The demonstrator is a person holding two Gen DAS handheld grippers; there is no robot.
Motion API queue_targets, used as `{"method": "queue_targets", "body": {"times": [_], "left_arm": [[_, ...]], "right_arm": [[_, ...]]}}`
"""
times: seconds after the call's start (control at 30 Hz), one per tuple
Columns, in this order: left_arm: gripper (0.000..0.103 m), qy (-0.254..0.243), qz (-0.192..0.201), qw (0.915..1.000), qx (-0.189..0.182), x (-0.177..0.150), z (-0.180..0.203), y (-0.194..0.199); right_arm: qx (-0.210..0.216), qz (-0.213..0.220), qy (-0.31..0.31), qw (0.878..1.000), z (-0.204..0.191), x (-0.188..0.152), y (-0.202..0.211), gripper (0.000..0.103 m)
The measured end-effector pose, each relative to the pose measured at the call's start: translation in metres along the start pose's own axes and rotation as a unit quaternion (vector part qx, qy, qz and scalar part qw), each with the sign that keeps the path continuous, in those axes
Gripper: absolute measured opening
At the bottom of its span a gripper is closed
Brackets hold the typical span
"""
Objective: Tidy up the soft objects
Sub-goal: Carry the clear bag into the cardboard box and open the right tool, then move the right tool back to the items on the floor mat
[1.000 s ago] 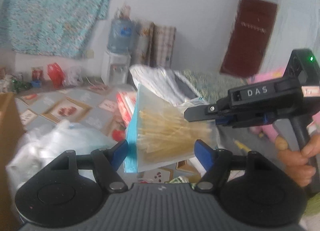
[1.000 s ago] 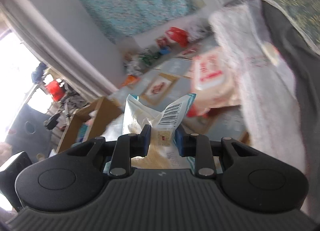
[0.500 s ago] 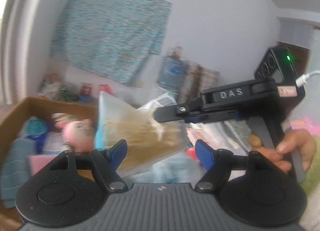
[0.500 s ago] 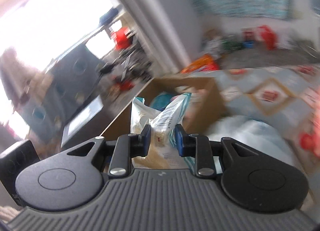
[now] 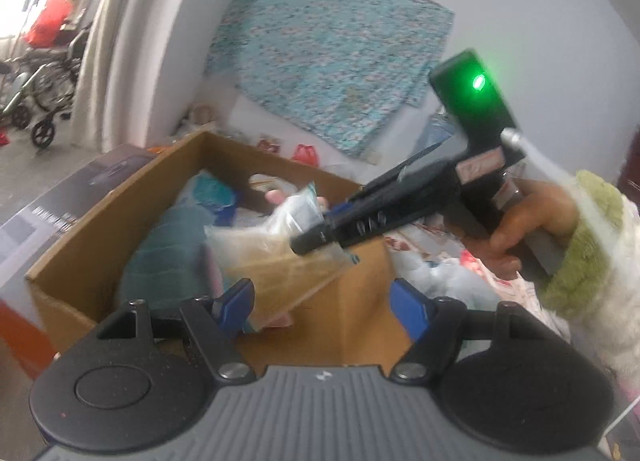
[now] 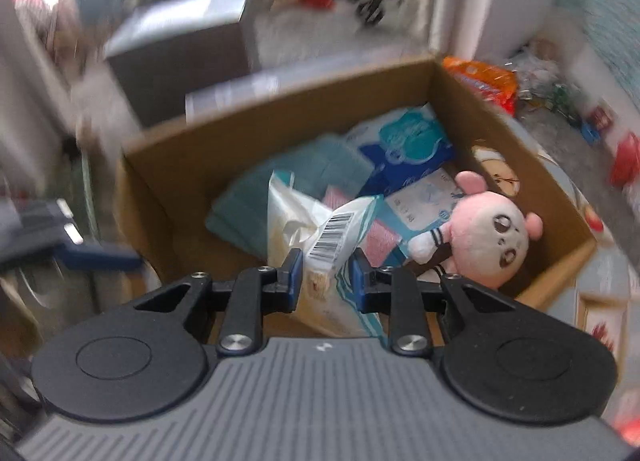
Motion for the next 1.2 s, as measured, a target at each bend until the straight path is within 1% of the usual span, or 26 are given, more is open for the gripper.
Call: {"method": "queue_targets", "body": {"times": [0.13, 0.23, 0.33, 0.37, 0.4, 0.43, 0.53, 0.6, 0.67, 0.7, 0.77, 0.83, 0.93, 0.97, 1.0, 1.03, 1.07, 1.1, 1.13, 1.2], "left_arm": [[0.075, 0.014, -0.003, 0.9999, 0.008, 0.0, -0.012, 0.001], [0.075, 0.016, -0.004, 0.9998, 0.009, -0.003, -0.016, 0.002], [0.075, 0.018, -0.005, 0.9998, 0.008, -0.004, -0.021, 0.004], [0.075, 0.018, -0.004, 0.9998, 0.009, -0.006, -0.022, 0.007], [0.075, 0.018, -0.002, 0.9998, 0.009, -0.006, -0.023, 0.007], [0.075, 0.018, 0.0, 0.9998, 0.009, -0.005, -0.024, 0.009], [0.075, 0.022, 0.007, 0.9997, 0.009, -0.004, -0.03, 0.012], [0.076, 0.022, 0.014, 0.9996, 0.013, -0.002, -0.032, 0.014], [0.076, 0.018, 0.019, 0.9994, 0.021, -0.002, -0.033, 0.017], [0.076, 0.016, 0.021, 0.9993, 0.025, -0.002, -0.033, 0.019], [0.078, 0.012, 0.02, 0.9993, 0.029, -0.001, -0.033, 0.019], [0.081, 0.003, 0.014, 0.9996, 0.025, -0.002, -0.03, 0.019], [0.088, -0.013, 0.009, 0.9997, 0.017, -0.003, -0.021, 0.019], [0.089, -0.02, 0.009, 0.9997, 0.012, -0.004, -0.017, 0.019], [0.091, -0.027, 0.009, 0.9996, 0.007, -0.004, -0.012, 0.019], [0.094, -0.034, 0.01, 0.9994, 0.0, -0.005, -0.007, 0.019], [0.094, -0.041, 0.01, 0.9991, -0.008, -0.006, -0.002, 0.018], [0.095, -0.049, 0.01, 0.9986, -0.017, -0.007, 0.005, 0.018], [0.095, -0.06, 0.008, 0.9978, -0.029, -0.009, 0.014, 0.017], [0.097, -0.081, 0.004, 0.9953, -0.053, -0.013, 0.032, 0.015]], "right_arm": [[-0.009, -0.06, 0.072, 0.996, -0.004, -0.003, -0.028, 0.024], [-0.036, -0.087, 0.093, 0.991, 0.006, -0.004, -0.039, 0.026], [-0.099, -0.108, 0.119, 0.982, 0.009, -0.005, -0.047, 0.035], [-0.119, -0.107, 0.121, 0.98, 0.011, -0.003, -0.049, 0.046], [-0.126, -0.096, 0.119, 0.98, 0.012, -0.002, -0.045, 0.054], [-0.125, -0.082, 0.113, 0.982, 0.013, -0.001, -0.04, 0.056], [-0.112, -0.035, 0.082, 0.99, 0.017, 0.004, -0.021, 0.057], [-0.092, -0.003, 0.053, 0.994, 0.02, 0.007, -0.01, 0.057], [-0.068, 0.017, 0.022, 0.997, 0.024, 0.011, -0.003, 0.057], [-0.058, 0.026, 0.009, 0.998, 0.025, 0.012, 0.001, 0.057], [-0.054, 0.045, -0.026, 0.997, 0.03, 0.011, 0.011, 0.057], [-0.03, 0.073, -0.079, 0.994, 0.036, 0.005, 0.024, 0.057], [0.006, 0.13, -0.149, 0.98, 0.04, -0.019, 0.059, 0.058], [0.011, 0.148, -0.168, 0.974, 0.039, -0.03, 0.073, 0.063], [0.013, 0.169, -0.187, 0.968, 0.038, -0.044, 0.089, 0.072], [0.01, 0.191, -0.202, 0.961, 0.036, -0.062, 0.105, 0.075], [0.005, 0.212, -0.216, 0.953, 0.031, -0.082, 0.125, 0.081], [-0.003, 0.226, -0.228, 0.947, 0.029, -0.1, 0.141, 0.083], [-0.014, 0.24, -0.241, 0.94, 0.024, -0.119, 0.156, 0.084], [-0.045, 0.267, -0.273, 0.923, 0.012, -0.164, 0.187, 0.091]]}}
Point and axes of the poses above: each gripper's, at about its wrist camera, not at the fingertips, and y roughly against the way its jaws point, z to its right, x to its top, the point moved 2 cm from there along -y, roughly the way its jaws point, and after that the axes turned 3 degrees about x, right-handed, at the moved point
